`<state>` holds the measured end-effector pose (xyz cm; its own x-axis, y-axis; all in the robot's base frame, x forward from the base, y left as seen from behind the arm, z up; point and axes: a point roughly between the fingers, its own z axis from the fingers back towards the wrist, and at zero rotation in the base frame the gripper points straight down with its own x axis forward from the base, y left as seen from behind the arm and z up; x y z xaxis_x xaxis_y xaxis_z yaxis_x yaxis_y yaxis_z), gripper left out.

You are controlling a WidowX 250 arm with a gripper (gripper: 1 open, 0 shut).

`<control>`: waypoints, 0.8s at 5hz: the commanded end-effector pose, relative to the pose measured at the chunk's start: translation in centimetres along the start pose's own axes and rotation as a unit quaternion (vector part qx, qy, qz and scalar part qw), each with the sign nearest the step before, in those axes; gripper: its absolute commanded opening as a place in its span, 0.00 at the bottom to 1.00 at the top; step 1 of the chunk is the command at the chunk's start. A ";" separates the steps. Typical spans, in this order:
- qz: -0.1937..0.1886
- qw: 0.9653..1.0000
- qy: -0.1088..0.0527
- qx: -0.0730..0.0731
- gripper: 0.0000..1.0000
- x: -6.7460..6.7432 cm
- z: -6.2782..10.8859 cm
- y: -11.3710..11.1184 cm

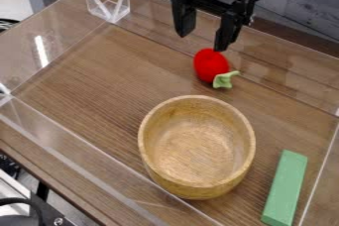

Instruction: Move the red fruit to the right

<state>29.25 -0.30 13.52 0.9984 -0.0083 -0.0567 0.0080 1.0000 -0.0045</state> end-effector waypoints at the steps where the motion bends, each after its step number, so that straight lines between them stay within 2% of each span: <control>1: -0.017 1.000 -0.006 0.000 1.00 -0.6 0.2 0.4; 2: -0.029 0.999 -0.017 -0.001 1.00 -1.3 0.8 1.1; 3: -0.027 0.999 -0.035 -0.003 1.00 -1.3 1.7 2.5; 4: -0.018 0.999 -0.049 0.000 1.00 -1.5 2.3 4.8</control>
<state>27.41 4.72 14.03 0.9992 -0.0253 -0.0309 0.0248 0.9995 -0.0170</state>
